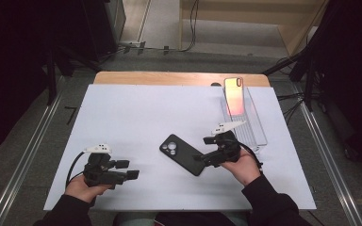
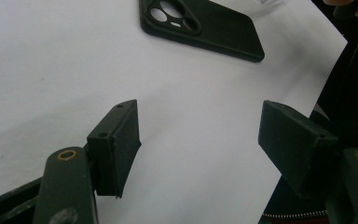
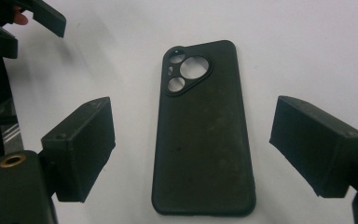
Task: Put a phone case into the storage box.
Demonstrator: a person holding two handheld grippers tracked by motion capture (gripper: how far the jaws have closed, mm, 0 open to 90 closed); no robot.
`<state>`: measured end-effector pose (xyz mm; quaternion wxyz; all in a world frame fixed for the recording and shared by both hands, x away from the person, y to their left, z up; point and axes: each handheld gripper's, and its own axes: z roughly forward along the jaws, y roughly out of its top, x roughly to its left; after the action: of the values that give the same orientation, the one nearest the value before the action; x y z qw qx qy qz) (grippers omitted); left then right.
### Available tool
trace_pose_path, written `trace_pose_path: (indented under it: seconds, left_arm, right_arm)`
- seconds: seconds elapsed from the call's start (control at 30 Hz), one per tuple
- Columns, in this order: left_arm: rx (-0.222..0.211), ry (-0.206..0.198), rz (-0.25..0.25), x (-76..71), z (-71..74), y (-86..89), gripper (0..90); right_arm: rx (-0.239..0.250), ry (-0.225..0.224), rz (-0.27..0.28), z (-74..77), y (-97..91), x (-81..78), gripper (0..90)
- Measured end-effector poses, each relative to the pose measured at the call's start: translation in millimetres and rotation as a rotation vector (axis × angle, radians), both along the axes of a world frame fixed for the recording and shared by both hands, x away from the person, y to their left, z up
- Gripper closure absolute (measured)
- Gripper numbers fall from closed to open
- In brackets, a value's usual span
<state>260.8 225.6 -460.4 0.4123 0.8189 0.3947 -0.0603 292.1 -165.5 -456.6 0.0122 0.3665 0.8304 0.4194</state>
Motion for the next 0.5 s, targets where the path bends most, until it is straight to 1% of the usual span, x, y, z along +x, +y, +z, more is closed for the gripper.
trace_pose_path:
  seconds: [0.27,0.37,0.4,0.43,0.5]
  left_arm:
    - [-0.001,0.0,-0.002,-0.4,-0.1,0.0,29.5]
    - [0.001,-0.001,-0.004,-0.6,-0.1,-0.3,29.5]
    - [0.0,-0.001,-0.004,-0.6,-0.1,-0.3,29.5]
    - [0.0,0.0,-0.004,-0.6,-0.1,-0.1,29.5]
    - [-0.001,0.0,-0.002,-0.5,-0.2,0.1,29.5]
  right_arm:
    - [-0.016,0.006,0.008,-5.9,11.4,9.5,12.3]
    - [-0.023,0.004,0.021,-9.3,17.7,13.2,12.3]
    - [-0.026,0.011,0.022,-9.9,19.7,14.0,12.3]
    - [-0.025,0.004,0.03,-11.2,21.5,15.7,12.3]
    - [-0.032,0.006,0.039,-12.7,24.9,18.6,12.3]
